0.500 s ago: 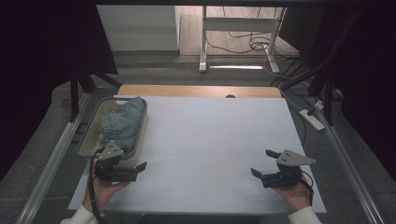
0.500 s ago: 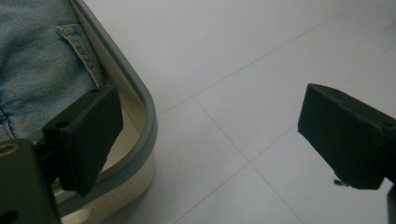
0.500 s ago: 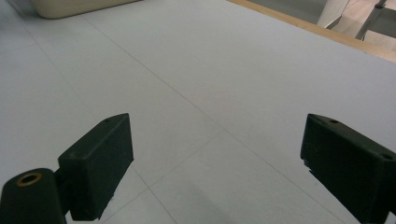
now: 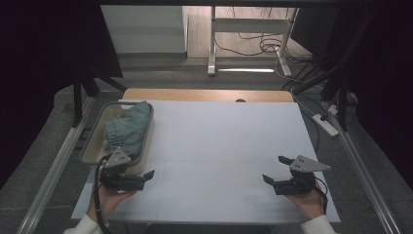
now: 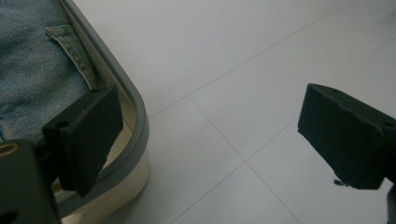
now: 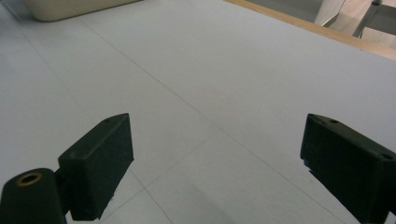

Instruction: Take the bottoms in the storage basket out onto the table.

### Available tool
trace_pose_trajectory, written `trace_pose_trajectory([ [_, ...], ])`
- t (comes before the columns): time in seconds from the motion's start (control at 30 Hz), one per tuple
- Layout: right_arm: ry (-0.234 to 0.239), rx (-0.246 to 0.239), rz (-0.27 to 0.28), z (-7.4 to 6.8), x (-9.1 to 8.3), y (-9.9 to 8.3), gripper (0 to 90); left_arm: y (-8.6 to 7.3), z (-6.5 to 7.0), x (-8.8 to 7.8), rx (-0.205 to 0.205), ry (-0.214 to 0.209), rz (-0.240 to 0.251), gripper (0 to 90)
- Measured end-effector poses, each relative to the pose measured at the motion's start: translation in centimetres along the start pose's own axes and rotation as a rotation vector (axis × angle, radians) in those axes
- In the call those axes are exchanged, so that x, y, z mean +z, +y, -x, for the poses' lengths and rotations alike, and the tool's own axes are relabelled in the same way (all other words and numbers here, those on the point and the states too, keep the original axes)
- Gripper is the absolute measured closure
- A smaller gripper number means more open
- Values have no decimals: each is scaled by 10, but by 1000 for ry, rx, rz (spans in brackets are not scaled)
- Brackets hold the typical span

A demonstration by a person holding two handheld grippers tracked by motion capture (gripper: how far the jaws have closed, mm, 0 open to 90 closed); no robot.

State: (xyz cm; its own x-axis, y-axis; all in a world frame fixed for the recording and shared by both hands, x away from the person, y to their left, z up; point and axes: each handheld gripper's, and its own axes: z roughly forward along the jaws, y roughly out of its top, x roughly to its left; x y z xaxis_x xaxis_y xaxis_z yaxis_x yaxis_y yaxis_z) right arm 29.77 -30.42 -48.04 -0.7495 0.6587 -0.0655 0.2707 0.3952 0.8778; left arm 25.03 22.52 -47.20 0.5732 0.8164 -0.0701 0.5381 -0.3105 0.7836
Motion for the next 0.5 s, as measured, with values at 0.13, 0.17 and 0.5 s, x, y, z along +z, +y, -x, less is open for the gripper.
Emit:
trace_pose_trajectory([
  [0.13, -2, 1, 2, 0, 0, 0, 94, 1, 1, 0, 1, -2, -3, 81],
  [0.17, -2, 1, 2, 0, 0, 0, 94, 2, 1, 0, 2, -3, -5, 81],
  [0.5, -5, -1, 1, -1, 0, 1, 94, 9, 2, -1, 1, -23, -5, 80],
])
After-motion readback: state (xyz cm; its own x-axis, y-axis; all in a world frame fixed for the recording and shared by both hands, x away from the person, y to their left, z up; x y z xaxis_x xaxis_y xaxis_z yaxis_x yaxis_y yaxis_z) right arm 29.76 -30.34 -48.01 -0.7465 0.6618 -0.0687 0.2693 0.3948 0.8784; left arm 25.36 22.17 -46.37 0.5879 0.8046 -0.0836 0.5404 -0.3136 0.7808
